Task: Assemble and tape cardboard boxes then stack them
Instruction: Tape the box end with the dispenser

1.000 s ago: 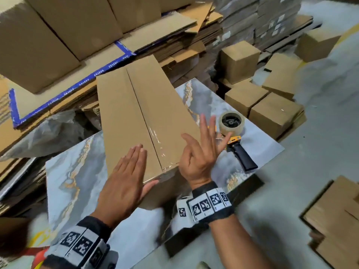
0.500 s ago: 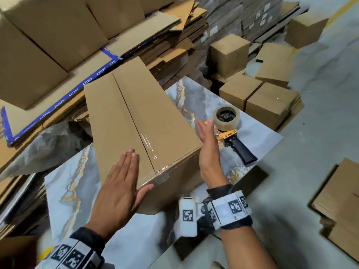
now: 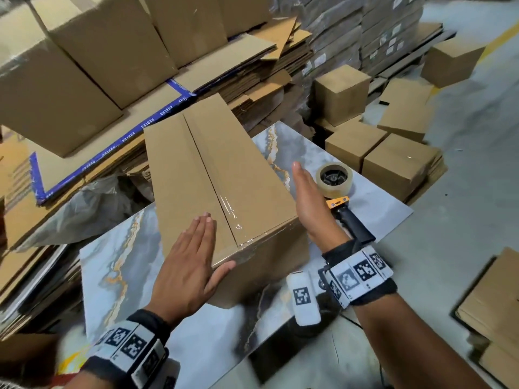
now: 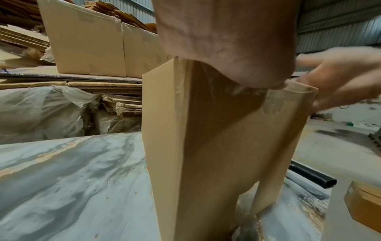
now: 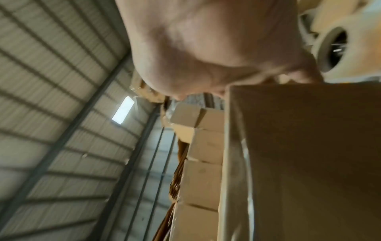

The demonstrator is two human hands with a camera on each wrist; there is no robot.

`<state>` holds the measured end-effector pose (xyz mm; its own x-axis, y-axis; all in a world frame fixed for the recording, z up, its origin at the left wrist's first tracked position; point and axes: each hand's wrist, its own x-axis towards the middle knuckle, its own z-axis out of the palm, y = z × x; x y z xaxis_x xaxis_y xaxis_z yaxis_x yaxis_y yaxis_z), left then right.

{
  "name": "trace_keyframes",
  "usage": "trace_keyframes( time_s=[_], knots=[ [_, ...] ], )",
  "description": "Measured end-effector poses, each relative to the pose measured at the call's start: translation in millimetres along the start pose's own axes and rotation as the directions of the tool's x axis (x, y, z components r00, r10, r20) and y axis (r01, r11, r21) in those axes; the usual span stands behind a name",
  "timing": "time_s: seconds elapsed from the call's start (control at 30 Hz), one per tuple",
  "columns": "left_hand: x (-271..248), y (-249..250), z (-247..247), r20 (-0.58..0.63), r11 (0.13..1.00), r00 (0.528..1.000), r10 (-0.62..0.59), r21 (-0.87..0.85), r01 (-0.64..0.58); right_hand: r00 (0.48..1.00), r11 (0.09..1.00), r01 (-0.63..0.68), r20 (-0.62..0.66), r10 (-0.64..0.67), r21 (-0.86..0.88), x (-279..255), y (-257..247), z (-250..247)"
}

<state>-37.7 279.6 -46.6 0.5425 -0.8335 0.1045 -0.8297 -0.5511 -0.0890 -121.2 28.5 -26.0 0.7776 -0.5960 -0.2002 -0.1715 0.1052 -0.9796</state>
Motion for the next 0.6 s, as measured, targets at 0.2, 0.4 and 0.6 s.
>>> trace_keyframes(
  time_s=[0.2,0.4,0.6],
  knots=[
    [-3.8,-2.3,4.0,-0.192,0.962,0.975,-0.109,-0.269,0.055,0.869,0.252,0.403,0.281,-0.407,-0.880,-33.5,30.4,56.4],
    [-5.1,39.3,35.6,-0.361,0.434,0.334,-0.871,-0.884,0.176,0.873,0.136,0.411,0.345,-0.345,-0.902,-30.2,37.2,57.9],
    [23.3,79.1,31.7,-0.070,0.062,-0.192,-0.979,-0.997,0.049,0.855,0.087,0.415,0.355,-0.377,-0.906,-30.3,39.1,57.5]
  ],
)
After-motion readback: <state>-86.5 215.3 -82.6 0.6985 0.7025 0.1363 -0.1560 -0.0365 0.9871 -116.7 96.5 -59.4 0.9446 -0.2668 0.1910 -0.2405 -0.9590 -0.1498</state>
